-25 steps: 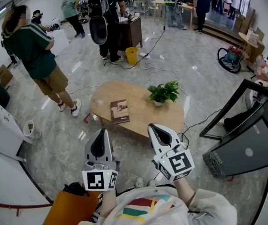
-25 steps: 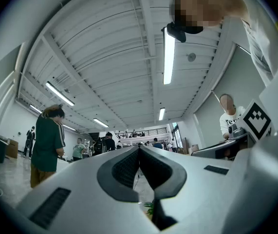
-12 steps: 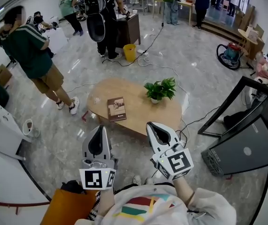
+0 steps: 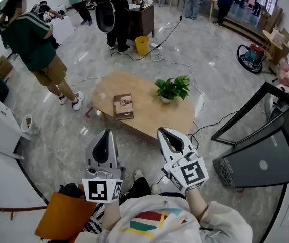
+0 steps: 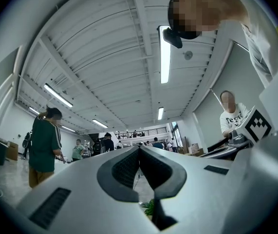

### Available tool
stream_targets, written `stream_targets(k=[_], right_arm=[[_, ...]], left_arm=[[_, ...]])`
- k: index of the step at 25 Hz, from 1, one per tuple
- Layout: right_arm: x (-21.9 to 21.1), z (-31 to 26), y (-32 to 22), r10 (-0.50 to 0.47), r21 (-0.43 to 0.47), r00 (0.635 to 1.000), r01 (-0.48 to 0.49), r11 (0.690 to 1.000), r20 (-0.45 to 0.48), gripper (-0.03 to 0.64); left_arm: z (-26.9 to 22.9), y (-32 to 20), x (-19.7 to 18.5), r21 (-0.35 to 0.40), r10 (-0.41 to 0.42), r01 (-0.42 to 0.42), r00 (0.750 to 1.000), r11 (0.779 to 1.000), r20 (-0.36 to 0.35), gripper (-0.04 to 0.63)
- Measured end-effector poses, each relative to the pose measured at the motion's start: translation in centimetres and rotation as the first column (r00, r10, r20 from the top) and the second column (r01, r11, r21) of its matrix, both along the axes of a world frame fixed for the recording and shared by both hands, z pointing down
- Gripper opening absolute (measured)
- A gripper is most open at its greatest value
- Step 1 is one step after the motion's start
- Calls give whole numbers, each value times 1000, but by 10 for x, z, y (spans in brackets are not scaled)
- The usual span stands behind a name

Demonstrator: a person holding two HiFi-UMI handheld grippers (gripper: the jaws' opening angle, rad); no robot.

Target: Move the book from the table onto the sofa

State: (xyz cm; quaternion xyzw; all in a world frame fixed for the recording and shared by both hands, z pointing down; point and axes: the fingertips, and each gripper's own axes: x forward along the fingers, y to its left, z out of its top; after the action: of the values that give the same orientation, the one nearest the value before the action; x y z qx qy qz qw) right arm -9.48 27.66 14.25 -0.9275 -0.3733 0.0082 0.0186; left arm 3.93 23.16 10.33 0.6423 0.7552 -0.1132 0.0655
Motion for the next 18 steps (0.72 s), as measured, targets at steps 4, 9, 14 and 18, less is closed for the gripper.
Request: stream_targets(k=[4, 9, 14, 18], right_arm=[[14, 7, 10, -54, -16, 998, 53, 998, -16, 12], [38, 11, 49, -35, 9, 999, 35, 999, -8, 12], [85, 10, 111, -13, 20, 1000, 14, 1000, -17, 12], [129, 9, 153, -9, 23, 1000, 9, 1000, -20, 12]], left_arm=[[10, 14, 10, 8, 6, -7, 1000, 1000, 25, 8], [14, 55, 31, 11, 37, -37, 999, 999, 22, 8], [15, 112, 80, 6, 35, -35, 999, 999, 11, 8], [20, 152, 124, 16, 35, -35, 999, 999, 38, 8]])
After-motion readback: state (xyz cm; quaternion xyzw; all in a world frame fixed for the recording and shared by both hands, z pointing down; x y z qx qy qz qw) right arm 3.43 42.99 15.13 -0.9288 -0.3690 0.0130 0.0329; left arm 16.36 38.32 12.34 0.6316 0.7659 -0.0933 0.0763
